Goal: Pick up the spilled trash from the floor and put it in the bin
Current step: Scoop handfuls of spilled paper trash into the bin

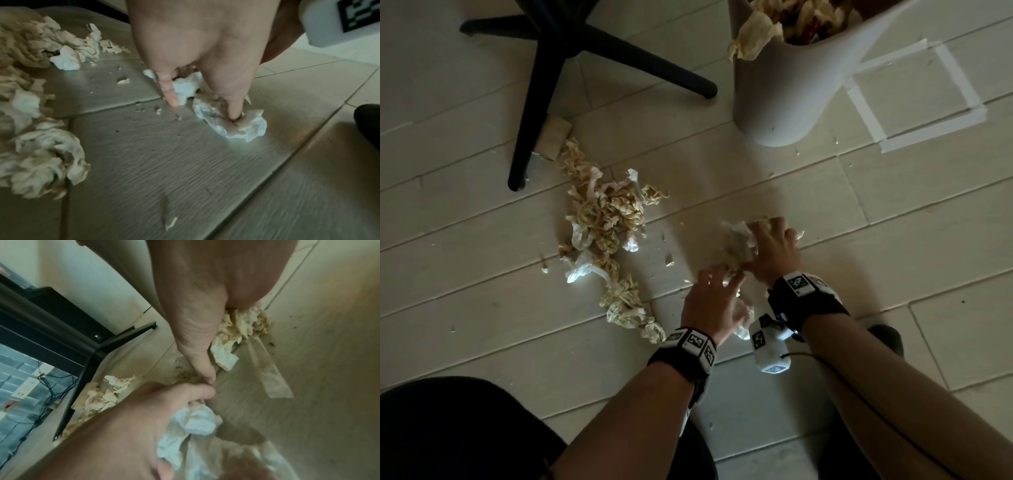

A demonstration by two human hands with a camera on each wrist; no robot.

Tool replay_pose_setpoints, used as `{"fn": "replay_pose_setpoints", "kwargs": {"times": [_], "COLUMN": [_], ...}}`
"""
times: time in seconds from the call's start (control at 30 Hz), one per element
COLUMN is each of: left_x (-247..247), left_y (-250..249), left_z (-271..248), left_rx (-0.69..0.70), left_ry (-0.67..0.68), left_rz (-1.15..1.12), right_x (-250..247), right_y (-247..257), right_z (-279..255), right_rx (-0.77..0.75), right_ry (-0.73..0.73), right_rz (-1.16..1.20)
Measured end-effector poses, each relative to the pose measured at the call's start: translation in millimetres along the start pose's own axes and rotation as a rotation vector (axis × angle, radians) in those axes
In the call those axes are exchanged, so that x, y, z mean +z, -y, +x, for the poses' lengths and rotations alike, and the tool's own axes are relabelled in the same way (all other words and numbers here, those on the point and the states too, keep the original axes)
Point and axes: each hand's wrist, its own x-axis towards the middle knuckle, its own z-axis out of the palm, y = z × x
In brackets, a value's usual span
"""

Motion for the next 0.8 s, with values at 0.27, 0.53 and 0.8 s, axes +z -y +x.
{"fn": "replay_pose_setpoints", "kwargs": {"times": [0.27, 0.53, 0.8], "left_x": [-9, -21, -28], "left_y": [14, 8, 0], "left_z": [17, 54, 61], "left_rx": [-0.014, -0.043, -0.179], "left_ry": [-0.029, -0.073, 0.011], "left_rz": [-0.226, -0.208, -0.248], "right_x": [-8, -2, -2], "right_y": [-17, -27, -24], "right_z": [1, -17, -15], "right_rx": [-0.11, 0.132, 0.118], "right_ry": [-0.023, -0.111, 0.008], "right_rz": [0.158, 0.156, 0.095]}}
